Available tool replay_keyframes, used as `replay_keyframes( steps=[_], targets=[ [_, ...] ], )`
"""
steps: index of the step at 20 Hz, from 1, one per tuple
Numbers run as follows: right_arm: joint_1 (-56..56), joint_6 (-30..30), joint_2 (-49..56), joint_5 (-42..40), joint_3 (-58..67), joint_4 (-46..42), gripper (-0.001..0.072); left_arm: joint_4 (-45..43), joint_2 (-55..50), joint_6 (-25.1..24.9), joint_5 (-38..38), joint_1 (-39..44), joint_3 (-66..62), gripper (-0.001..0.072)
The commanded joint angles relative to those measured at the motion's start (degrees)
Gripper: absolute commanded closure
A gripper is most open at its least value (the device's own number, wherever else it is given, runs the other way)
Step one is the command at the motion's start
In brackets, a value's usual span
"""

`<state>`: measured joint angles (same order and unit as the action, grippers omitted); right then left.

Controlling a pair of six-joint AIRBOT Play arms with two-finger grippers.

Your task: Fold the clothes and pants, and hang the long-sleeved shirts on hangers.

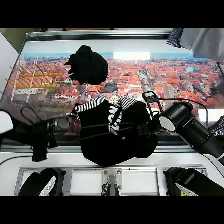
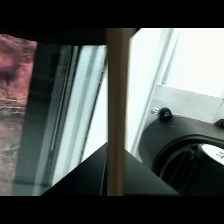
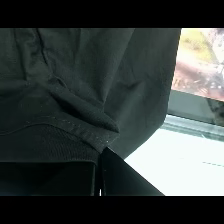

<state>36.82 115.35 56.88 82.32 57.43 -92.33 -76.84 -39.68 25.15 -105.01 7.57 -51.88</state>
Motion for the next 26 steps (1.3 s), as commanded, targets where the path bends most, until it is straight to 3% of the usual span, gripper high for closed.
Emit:
replay_keyframes(
  steps=[1,3,7,10,14,16,21,26],
  targets=[
    [0.1,0.0,0.0,0.0,0.0,0.0,0.0691,2.0,3.7,0.0,0.0,0.0,5.0,0.0696],
    [0.1,0.0,0.0,0.0,0.0,0.0,0.0691,4.9,3.4,0.5,0.2,0.4,6.4,0.0696],
    [0.1,0.0,0.0,0.0,0.0,0.0,0.0691,3.1,-1.6,6.2,0.6,5.0,7.5,0.0697],
    [0.1,0.0,0.0,0.0,0.0,0.0,0.0691,0.5,-5.5,9.9,5.8,8.4,7.5,0.0697],
    [0.1,0.0,0.0,0.0,0.0,0.0,0.0691,0.5,-7.6,9.9,11.4,10.2,7.5,0.0697],
    [0.1,0.0,0.0,0.0,0.0,0.0,0.0691,0.6,-8.6,9.8,11.8,10.2,7.5,0.0697],
    [0.1,0.0,0.0,0.0,0.0,0.0,0.0691,10.4,-12.6,9.8,14.4,10.2,7.5,0.0697],
    [0.1,0.0,0.0,0.2,0.0,0.8,0.0691,10.8,-15.6,9.7,15.1,12.9,7.5,0.0697]
  ],
)
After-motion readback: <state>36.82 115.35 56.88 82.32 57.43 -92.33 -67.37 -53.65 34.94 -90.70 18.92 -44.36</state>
